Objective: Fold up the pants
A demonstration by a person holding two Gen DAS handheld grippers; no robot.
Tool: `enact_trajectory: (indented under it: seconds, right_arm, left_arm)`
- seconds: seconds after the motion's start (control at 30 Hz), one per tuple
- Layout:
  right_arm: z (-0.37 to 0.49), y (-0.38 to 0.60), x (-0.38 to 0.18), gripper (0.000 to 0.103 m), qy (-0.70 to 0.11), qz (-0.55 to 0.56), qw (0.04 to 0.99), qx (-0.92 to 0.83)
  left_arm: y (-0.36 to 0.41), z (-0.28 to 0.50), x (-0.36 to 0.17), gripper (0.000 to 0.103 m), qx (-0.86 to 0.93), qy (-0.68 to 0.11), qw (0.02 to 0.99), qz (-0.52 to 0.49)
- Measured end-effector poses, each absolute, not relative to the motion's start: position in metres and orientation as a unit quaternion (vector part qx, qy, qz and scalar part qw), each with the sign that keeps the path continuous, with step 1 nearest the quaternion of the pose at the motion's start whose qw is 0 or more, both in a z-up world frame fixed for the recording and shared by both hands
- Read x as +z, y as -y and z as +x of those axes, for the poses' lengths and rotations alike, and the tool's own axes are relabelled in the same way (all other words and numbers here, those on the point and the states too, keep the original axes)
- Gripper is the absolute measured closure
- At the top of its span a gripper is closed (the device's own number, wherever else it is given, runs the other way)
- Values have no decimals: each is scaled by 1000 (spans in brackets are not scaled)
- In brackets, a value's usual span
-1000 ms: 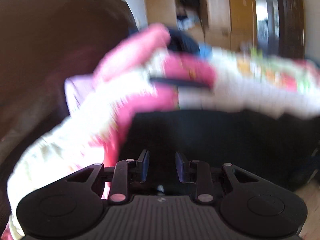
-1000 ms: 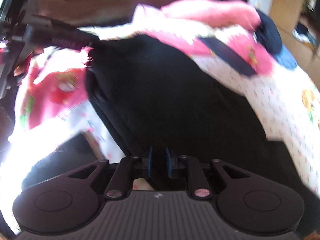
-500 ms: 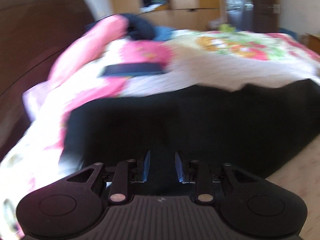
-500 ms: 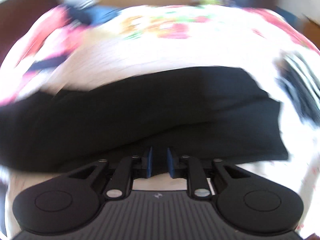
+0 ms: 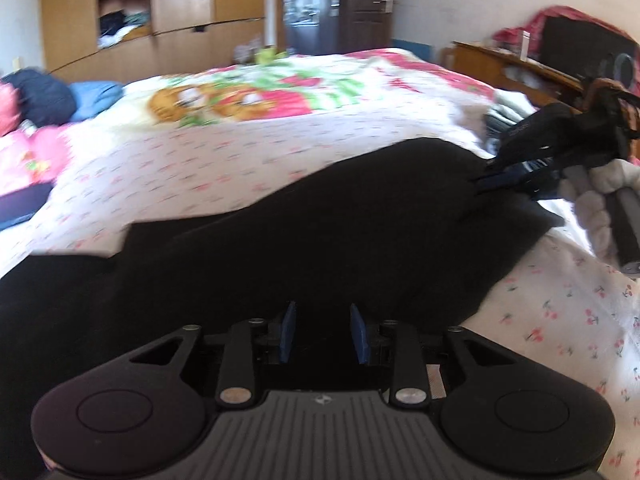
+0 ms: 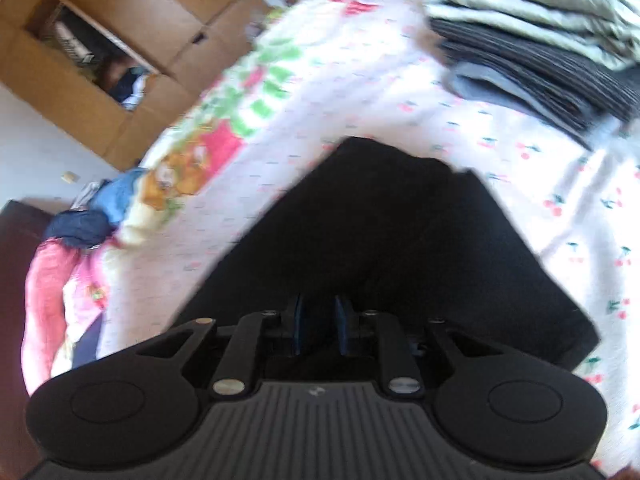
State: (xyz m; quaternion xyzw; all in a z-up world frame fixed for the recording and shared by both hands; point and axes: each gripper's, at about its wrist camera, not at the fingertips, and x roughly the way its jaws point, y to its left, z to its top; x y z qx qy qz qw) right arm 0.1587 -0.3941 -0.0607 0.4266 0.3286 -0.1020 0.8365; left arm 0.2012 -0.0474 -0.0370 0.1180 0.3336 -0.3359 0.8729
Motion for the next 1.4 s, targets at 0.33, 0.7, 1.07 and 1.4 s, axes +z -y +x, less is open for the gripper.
enact_trajectory:
  seconds: [0.33, 0.7, 1.07, 1.4]
  right_arm:
    - [162, 421, -82, 85, -308, 494, 805, -112]
    - [174, 433, -97, 83, -272, 527, 794, -137]
    - [170, 437, -36, 96, -197, 545, 813, -60]
    - [103, 432, -46, 97, -233, 482, 839, -94]
  left_arm:
    - [106, 201, -52, 57, -360, -315, 857, 188]
    - [125, 196, -59, 53, -370, -305, 853, 207]
    - [123, 203, -38, 53, -361, -274, 871, 192]
    - [122, 177, -43, 53, -384, -280, 856, 204]
